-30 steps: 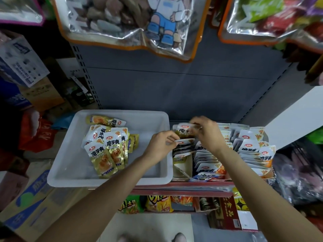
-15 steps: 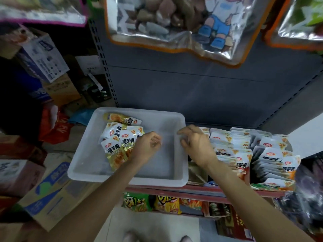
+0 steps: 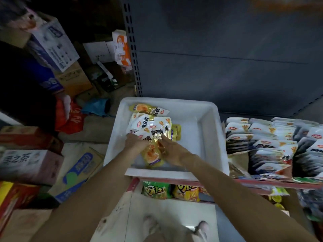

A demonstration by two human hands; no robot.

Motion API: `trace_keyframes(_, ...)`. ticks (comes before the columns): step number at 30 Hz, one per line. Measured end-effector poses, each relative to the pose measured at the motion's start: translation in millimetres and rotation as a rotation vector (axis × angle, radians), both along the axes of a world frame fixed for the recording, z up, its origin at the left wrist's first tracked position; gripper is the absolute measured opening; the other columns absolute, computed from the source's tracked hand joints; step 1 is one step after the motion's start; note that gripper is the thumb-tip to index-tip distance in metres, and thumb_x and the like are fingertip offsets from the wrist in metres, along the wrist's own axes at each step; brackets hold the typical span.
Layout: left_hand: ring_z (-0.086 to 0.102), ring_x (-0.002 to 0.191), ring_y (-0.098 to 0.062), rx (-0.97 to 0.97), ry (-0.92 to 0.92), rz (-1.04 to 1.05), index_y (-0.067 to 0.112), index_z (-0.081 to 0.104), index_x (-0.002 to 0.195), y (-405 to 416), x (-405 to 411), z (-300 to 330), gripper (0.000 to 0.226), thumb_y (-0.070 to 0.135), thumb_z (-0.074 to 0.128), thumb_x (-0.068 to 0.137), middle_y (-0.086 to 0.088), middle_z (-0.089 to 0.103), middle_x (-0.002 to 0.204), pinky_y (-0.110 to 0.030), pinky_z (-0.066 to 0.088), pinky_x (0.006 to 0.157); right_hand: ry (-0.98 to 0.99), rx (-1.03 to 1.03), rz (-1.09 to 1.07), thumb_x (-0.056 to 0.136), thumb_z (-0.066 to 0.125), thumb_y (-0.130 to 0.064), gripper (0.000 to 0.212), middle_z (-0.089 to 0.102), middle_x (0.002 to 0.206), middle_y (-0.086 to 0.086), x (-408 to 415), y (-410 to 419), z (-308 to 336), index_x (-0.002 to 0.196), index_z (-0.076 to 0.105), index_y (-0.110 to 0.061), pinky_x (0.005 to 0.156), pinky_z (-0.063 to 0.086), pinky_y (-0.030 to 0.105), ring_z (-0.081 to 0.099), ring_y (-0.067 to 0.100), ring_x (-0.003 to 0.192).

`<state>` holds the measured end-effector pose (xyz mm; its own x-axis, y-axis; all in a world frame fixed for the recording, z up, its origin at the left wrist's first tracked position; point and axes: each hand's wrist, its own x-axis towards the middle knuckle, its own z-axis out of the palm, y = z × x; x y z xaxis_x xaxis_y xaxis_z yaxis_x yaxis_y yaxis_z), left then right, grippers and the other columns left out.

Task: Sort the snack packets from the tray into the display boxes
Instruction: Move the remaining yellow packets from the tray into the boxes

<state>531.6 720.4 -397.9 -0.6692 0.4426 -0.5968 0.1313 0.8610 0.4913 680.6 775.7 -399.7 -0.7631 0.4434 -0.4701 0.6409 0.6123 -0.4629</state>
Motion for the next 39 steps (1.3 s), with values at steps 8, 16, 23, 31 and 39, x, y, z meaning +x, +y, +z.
trace_keyframes(8, 0.054, 0.118, -0.030, 0.036, 0.117, -0.085, -0.002, 0.046, 0.131, 3.6, -0.7, 5.2, 0.062, 0.023, 0.073, 0.081, -0.016, 0.052, 0.132, -0.030, 0.045, 0.083, -0.042, -0.047, -0.073, 0.095, 0.046, -0.016, 0.058, 0.002, 0.158, -0.004, -1.8, 0.0, 0.4, 0.147, 0.023, -0.010, 0.113, 0.025, 0.034, 0.018, 0.019, 0.143)
trace_keyframes(16, 0.062, 0.083, -0.019, 0.509, 0.109, -0.385, 0.003, 0.065, 0.091, 2.2, 22.8, 47.3, 0.012, 0.015, 0.064, 0.088, -0.008, 0.068, 0.090, -0.017, 0.040, 0.062, 0.477, -0.200, -0.641, 0.089, 0.058, -0.010, 0.058, 0.060, 0.121, 0.006, 16.4, 10.7, 36.6, 0.140, 0.033, -0.022, 0.092, 0.048, 0.036, 0.059, 0.027, 0.109)
trace_keyframes(23, 0.060, 0.076, -0.006, 0.776, 0.026, -0.376, 0.012, 0.063, 0.092, 31.7, 81.0, 78.3, 0.004, 0.014, 0.061, 0.089, 0.004, 0.064, 0.082, -0.012, 0.045, 0.071, 0.785, -0.163, -0.680, 0.087, 0.060, 0.000, 0.024, 0.065, 0.093, 0.011, 85.4, 45.3, 96.9, 0.093, 0.052, -0.021, 0.062, 0.058, 0.035, 0.065, 0.019, 0.077)
trace_keyframes(31, 0.062, 0.102, -0.026, 0.557, -0.119, -0.564, 0.000, 0.063, 0.103, 65.2, 158.8, 79.1, 0.036, 0.025, 0.052, 0.080, -0.016, 0.067, 0.107, -0.032, 0.048, 0.091, 0.891, 0.183, -0.816, 0.090, 0.057, -0.008, 0.019, 0.062, 0.082, -0.012, 171.1, 79.5, 120.8, 0.095, 0.047, -0.024, 0.069, 0.051, 0.033, 0.063, 0.012, 0.077)
trace_keyframes(39, 0.057, 0.111, -0.015, 0.554, -0.073, -0.670, 0.008, 0.058, 0.123, 75.9, 201.2, 79.4, 0.031, 0.006, 0.051, 0.093, -0.004, 0.061, 0.120, -0.017, 0.040, 0.085, 1.086, 0.145, -0.877, 0.094, 0.051, -0.008, 0.012, 0.062, 0.091, 0.002, 214.8, 92.7, 142.8, 0.101, 0.048, -0.017, 0.078, 0.056, 0.049, 0.063, 0.023, 0.089)
